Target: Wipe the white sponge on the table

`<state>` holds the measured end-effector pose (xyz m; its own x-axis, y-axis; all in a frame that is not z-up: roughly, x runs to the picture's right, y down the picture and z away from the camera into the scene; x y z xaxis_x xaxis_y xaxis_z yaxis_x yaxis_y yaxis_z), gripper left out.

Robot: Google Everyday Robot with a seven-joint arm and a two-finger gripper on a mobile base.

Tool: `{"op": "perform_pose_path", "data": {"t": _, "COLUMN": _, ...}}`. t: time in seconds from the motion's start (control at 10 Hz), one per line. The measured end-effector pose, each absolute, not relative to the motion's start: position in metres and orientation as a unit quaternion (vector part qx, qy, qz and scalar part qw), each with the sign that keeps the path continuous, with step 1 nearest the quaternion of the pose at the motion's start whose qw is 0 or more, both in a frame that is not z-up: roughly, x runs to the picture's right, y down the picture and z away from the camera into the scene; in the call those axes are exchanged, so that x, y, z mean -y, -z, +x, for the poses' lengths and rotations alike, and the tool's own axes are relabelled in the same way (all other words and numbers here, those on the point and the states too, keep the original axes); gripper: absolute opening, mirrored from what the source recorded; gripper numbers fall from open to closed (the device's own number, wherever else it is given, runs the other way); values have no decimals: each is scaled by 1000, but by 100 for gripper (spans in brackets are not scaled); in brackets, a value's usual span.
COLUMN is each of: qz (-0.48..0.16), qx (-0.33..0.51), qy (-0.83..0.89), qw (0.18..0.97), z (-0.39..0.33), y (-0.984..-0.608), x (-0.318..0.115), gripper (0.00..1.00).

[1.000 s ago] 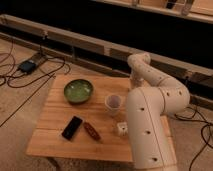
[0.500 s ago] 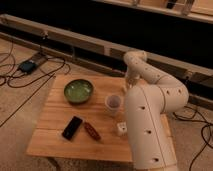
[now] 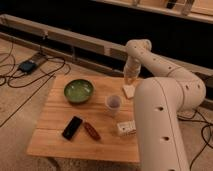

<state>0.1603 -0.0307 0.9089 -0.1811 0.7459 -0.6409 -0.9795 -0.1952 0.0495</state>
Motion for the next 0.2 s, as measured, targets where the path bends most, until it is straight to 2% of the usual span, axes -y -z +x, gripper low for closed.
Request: {"op": "perform_pose_path", "data": {"t": 0.2, "qz": -249, "qx": -234, "qy": -731, "qw": 590, "z": 159, "y": -909, "x": 31, "gripper": 76}}
